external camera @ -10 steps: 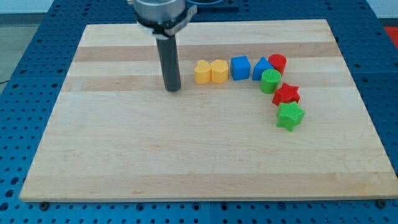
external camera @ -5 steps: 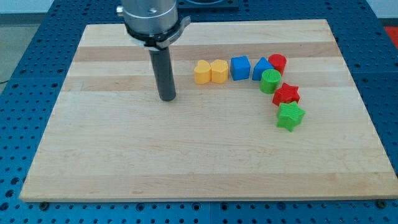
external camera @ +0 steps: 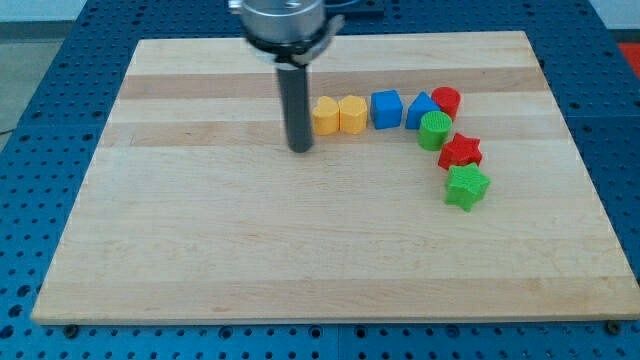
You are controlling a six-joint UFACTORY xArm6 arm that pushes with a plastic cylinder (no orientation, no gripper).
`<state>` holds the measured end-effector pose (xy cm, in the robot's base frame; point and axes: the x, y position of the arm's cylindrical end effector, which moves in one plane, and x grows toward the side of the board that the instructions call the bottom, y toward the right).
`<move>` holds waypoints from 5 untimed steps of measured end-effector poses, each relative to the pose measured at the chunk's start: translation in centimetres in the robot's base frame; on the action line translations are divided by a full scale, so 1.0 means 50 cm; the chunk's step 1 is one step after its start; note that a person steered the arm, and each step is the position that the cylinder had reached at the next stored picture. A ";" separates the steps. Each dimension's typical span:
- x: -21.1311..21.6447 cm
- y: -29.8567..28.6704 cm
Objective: Move the green circle to the center right
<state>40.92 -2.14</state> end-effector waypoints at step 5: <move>-0.034 0.399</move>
<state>39.23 17.80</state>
